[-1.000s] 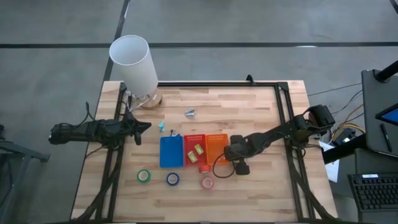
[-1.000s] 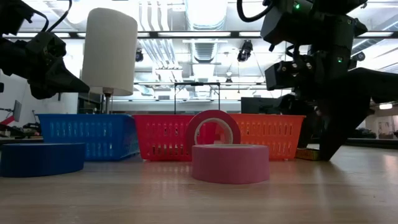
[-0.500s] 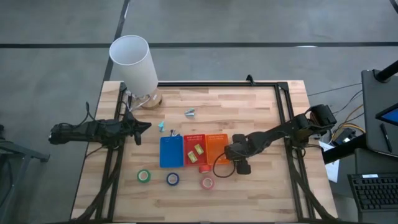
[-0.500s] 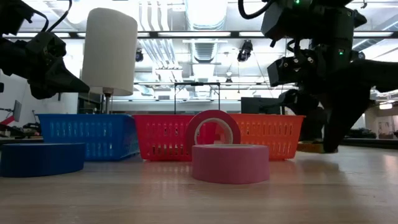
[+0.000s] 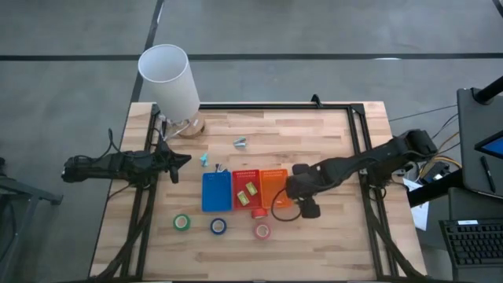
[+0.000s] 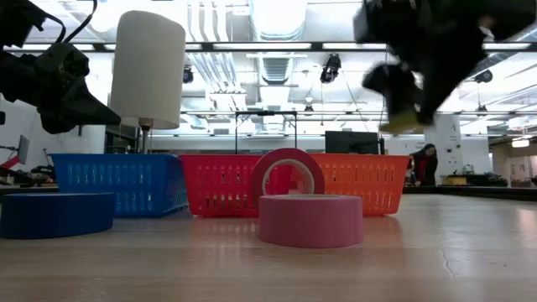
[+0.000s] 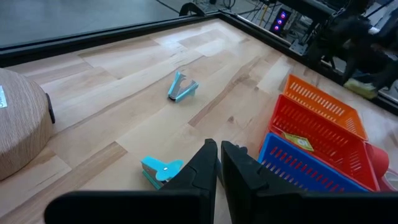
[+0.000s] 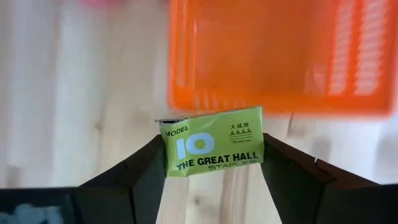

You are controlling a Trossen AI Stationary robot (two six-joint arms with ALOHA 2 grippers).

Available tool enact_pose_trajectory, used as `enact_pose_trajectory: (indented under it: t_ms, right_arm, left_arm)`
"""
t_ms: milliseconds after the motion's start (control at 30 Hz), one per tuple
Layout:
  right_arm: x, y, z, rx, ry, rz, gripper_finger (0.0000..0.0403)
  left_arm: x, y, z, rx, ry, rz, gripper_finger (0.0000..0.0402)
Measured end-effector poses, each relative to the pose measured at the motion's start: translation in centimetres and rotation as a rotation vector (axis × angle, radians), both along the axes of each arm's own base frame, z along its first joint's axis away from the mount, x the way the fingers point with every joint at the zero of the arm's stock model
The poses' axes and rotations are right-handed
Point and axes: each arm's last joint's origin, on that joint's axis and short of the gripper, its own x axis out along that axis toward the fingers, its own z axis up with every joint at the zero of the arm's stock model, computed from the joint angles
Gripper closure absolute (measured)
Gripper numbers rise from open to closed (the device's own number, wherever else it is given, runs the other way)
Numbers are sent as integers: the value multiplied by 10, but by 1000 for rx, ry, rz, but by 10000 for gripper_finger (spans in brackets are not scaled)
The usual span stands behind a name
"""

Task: Pick and place Stapler, Stapler remover, tape
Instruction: Put the green staple box into the red bin

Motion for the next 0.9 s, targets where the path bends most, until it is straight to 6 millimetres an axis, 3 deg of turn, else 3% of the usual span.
enact_pose_trajectory:
  t_ms: [200, 400, 667, 900]
  right_arm:
    - [28, 0, 32, -103, -181, 61, 170]
    - [71, -10, 37, -145, -270, 99, 168]
    - [122, -28, 22, -175, -245, 84, 165]
    - [138, -29, -8, -161, -156, 128, 170]
  left_arm:
    - [0, 0, 0, 0, 0, 0, 376]
    - [0, 0, 0, 0, 0, 0, 376]
    - [0, 0, 0, 0, 0, 0, 376]
    - [0, 0, 0, 0, 0, 0, 376]
